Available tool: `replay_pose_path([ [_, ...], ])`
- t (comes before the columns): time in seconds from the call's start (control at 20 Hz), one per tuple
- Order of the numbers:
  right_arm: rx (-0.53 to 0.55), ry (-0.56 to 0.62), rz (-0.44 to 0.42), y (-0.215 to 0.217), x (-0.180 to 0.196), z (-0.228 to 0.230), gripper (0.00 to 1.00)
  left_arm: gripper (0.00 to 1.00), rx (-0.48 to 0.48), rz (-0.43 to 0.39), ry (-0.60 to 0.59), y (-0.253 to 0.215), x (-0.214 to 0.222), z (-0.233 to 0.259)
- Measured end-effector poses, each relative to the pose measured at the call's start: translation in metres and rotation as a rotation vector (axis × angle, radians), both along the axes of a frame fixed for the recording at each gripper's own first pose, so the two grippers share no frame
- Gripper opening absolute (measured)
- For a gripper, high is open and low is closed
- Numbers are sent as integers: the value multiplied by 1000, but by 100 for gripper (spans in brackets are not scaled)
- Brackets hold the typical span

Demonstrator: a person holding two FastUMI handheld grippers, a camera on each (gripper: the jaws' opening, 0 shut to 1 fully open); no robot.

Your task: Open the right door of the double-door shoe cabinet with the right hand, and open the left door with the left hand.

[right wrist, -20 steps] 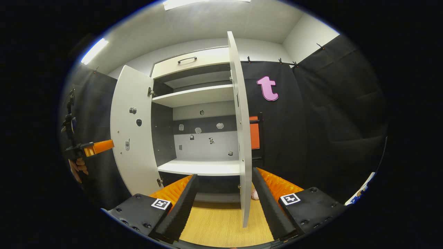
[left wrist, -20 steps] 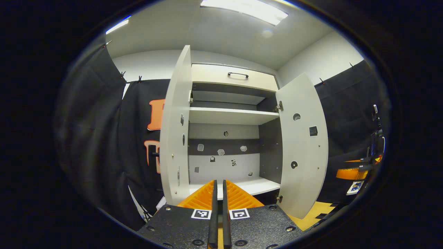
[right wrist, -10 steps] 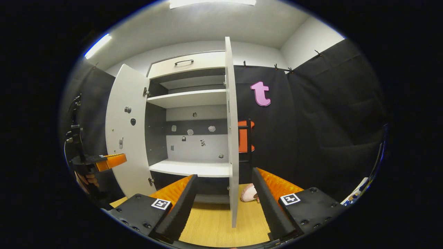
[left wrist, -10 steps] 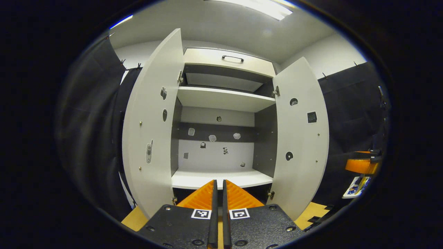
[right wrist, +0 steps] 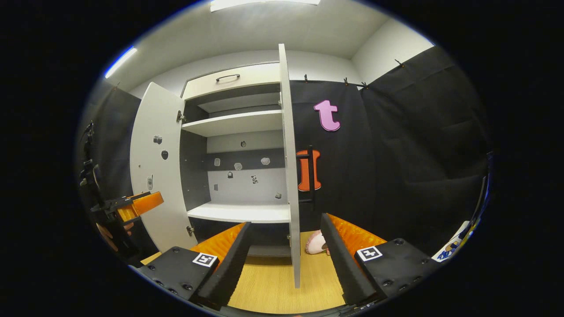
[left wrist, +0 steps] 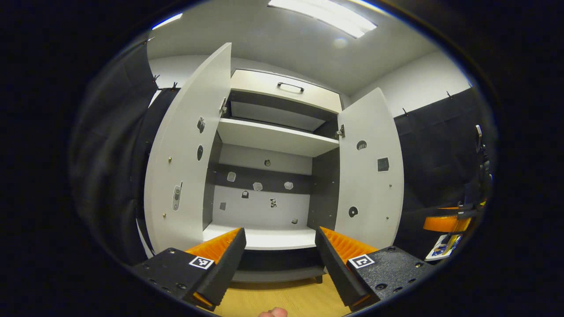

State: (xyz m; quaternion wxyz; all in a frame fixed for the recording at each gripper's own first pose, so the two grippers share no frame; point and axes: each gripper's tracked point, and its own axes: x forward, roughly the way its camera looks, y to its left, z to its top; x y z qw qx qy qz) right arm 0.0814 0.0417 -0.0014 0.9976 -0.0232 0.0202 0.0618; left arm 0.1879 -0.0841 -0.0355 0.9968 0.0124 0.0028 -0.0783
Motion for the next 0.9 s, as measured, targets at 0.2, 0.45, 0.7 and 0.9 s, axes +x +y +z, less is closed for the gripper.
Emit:
replay_pose_path([
  [0.2, 3, -9, -4, 1, 2, 2, 99, 95, 34, 24, -19, 9, 1, 4],
  [0.45, 0, -7, -2, 2, 2, 0, 99, 95, 63, 26, -8, 14, 1, 2],
  [0.7, -1, -8, -5, 2, 1, 0, 99, 95, 60, 32, -14, 14, 2, 3],
  [0.9, 1, -11, -4, 4, 1, 1, 99, 95, 76, 31, -18, 17, 1, 4],
])
